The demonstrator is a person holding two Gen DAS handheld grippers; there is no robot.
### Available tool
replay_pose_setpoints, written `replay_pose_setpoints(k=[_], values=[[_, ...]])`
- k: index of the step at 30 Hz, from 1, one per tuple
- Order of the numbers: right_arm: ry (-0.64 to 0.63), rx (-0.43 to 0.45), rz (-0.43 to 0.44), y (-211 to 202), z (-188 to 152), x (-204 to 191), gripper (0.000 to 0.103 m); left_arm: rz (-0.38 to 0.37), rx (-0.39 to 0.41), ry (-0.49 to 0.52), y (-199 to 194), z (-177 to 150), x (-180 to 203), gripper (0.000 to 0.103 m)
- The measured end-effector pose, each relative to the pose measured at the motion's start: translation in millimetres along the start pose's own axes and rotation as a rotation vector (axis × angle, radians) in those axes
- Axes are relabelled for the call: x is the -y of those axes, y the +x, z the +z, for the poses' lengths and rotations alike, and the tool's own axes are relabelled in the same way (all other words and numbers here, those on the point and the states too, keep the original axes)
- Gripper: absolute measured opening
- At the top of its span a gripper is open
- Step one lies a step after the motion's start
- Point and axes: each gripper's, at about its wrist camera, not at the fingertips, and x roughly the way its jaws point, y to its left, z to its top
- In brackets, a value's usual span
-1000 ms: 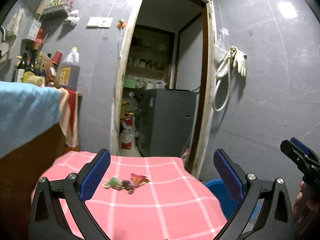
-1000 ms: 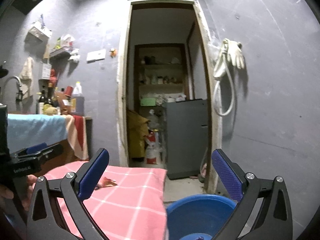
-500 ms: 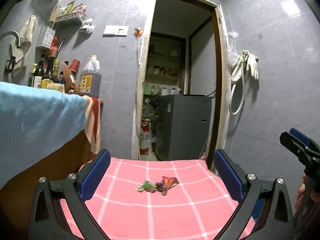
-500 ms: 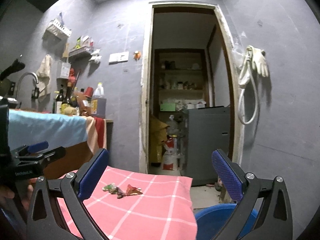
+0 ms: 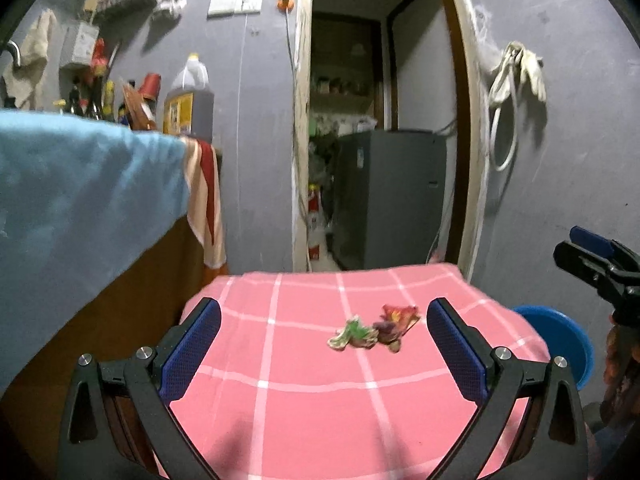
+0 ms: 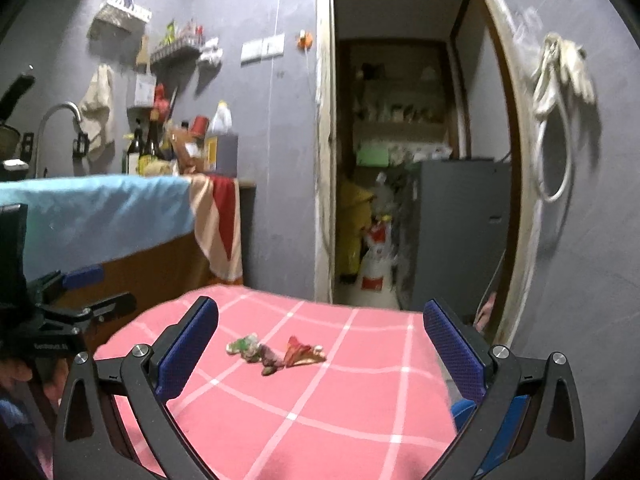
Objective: Collect trash
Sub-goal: 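Move both open tools back over the remaining wrappers, then grasp the red wrapper with the right tool while the left tool grasps the green-white wrapper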
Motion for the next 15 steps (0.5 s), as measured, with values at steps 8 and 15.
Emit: replay_pose_setpoints(k=[8,15], values=[[0.005,-0.165,0.036,57,-14,5,0.103,-0.053,-0.175,-0.007,59,-6,-5,0.1],[-0.005,-0.286,0.054,99,-22,11,0.102,-0.088,-0.333,-0.009,107,-14,-3,0.092]])
